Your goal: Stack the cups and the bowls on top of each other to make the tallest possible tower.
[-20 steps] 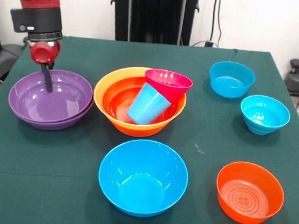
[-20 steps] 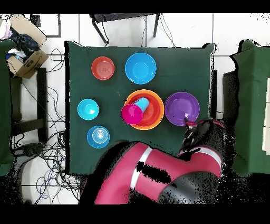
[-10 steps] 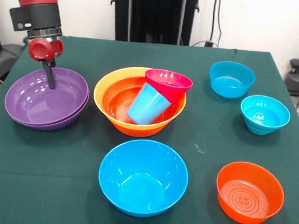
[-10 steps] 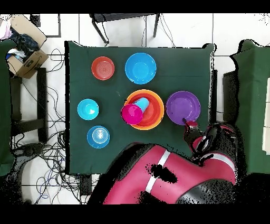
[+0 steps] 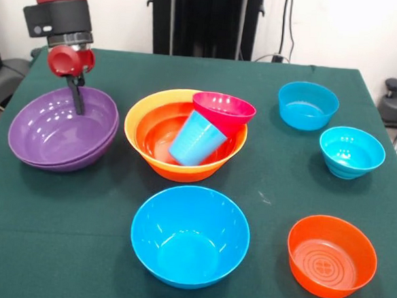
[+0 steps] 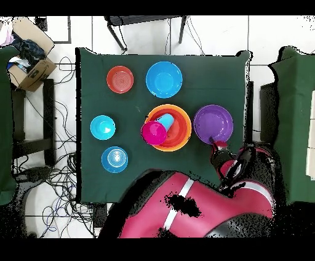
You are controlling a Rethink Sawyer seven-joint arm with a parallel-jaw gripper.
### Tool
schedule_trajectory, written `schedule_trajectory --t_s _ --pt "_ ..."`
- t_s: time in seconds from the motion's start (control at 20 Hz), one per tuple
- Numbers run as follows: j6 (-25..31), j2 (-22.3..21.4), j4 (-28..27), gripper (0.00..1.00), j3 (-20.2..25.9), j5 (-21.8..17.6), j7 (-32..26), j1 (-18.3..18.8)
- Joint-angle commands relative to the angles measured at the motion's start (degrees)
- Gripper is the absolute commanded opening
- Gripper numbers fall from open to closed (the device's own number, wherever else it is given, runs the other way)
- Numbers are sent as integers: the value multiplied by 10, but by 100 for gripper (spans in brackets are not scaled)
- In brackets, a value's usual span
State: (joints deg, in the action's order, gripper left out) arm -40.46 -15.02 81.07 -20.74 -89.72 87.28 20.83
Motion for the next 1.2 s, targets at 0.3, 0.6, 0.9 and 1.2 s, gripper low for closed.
schedule_trajectory --t_s 0.3,0.6,0.9,1.2 --pt "60 -153 81 0 -35 82 91 -64" --pt "83 -193 87 0 -77 89 130 -99" --pt "83 -214 94 0 -113 40 272 -180" --pt "68 -217 119 0 -99 40 409 -255"
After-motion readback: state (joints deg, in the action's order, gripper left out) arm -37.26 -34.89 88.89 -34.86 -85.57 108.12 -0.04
